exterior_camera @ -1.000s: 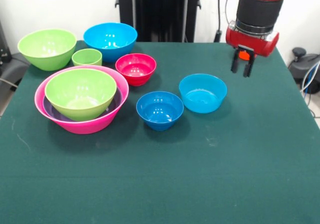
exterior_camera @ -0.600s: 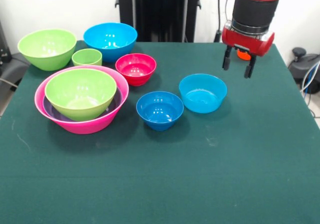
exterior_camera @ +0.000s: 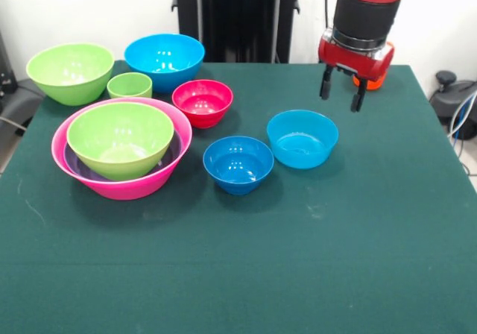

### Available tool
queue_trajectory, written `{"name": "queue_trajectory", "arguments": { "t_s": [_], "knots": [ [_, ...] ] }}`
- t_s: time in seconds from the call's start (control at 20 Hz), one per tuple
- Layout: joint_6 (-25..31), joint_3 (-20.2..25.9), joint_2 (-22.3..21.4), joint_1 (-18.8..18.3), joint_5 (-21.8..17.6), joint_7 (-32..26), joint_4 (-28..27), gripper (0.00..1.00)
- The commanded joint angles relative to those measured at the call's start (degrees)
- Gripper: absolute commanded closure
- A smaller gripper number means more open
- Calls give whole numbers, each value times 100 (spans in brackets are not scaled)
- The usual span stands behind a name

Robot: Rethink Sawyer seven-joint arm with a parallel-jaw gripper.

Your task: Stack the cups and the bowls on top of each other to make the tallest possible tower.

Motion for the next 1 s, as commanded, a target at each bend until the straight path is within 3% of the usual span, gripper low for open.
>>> {"name": "queue_trajectory", "arguments": {
  "t_s": [0.05, 1.0],
  "knots": [
    [-258, 350, 372, -280, -512, -296, 313, 0],
    [-608, 296, 736, -254, -765, 92, 131, 0]
  ]
}}
